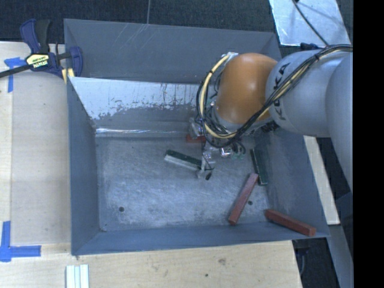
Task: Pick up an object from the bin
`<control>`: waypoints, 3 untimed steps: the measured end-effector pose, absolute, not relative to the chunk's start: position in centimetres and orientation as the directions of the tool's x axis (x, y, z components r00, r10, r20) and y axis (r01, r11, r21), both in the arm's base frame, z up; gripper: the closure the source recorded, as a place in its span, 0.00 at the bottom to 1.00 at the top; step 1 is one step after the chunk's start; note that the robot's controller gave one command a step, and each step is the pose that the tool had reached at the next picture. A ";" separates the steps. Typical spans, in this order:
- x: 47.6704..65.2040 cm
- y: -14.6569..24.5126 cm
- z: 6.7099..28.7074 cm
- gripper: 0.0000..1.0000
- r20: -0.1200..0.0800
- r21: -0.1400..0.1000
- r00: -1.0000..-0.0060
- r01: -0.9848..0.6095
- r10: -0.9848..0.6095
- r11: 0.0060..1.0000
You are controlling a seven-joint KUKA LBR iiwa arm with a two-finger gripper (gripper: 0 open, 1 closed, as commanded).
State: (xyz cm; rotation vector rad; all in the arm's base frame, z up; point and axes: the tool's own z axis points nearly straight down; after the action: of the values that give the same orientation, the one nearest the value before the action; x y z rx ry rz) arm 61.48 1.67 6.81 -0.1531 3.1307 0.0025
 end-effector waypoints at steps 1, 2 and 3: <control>61.8 1.6 7.6 1.00 -0.019 0.001 -0.995 -0.094 -0.094 0.996; 61.8 2.1 23.5 1.00 -0.014 -0.002 -0.983 -0.185 -0.185 0.983; 61.0 4.2 17.9 1.00 0.000 0.001 -0.934 -0.358 -0.358 0.934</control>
Offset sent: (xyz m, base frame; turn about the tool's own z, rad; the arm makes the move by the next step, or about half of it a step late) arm 0.0000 0.0000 0.0000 0.0000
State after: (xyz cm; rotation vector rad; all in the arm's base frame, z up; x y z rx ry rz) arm 60.99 4.24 17.94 -0.5717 3.0894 0.0009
